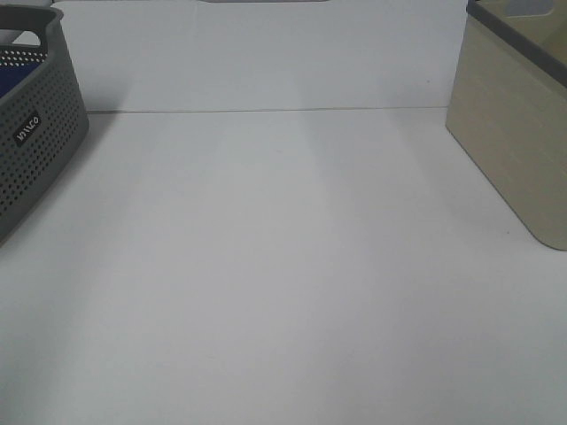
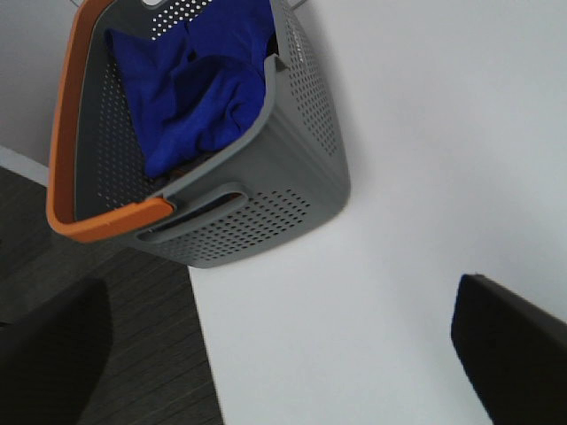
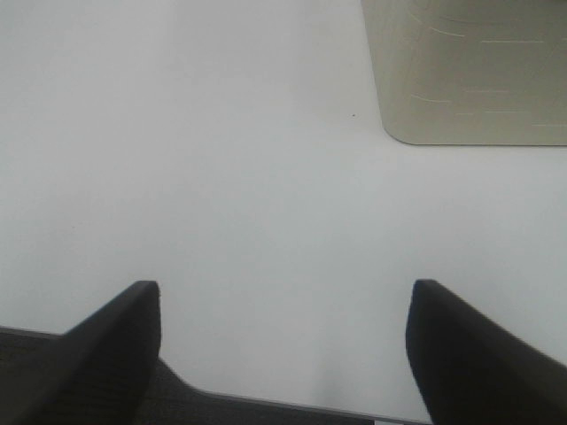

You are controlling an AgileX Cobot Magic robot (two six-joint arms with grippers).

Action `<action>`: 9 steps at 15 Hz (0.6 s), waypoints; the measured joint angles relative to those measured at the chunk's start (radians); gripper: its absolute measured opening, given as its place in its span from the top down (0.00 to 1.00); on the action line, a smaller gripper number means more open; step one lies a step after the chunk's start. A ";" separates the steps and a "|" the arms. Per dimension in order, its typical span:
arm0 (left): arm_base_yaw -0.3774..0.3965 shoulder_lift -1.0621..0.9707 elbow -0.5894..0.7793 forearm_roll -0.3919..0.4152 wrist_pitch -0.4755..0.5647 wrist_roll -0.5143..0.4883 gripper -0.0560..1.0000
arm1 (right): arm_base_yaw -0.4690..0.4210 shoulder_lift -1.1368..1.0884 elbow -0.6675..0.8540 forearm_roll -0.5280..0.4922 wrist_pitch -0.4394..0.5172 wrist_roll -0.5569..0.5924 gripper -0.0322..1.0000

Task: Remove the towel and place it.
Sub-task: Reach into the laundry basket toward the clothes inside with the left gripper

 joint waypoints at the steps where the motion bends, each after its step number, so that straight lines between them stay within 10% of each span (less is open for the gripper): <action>1: 0.000 0.105 -0.057 0.017 -0.006 0.074 0.02 | 0.000 0.000 0.000 0.000 0.000 0.000 0.24; 9: 0.000 0.929 -0.605 0.341 -0.012 0.408 0.03 | 0.000 0.000 0.000 0.000 0.000 0.000 0.24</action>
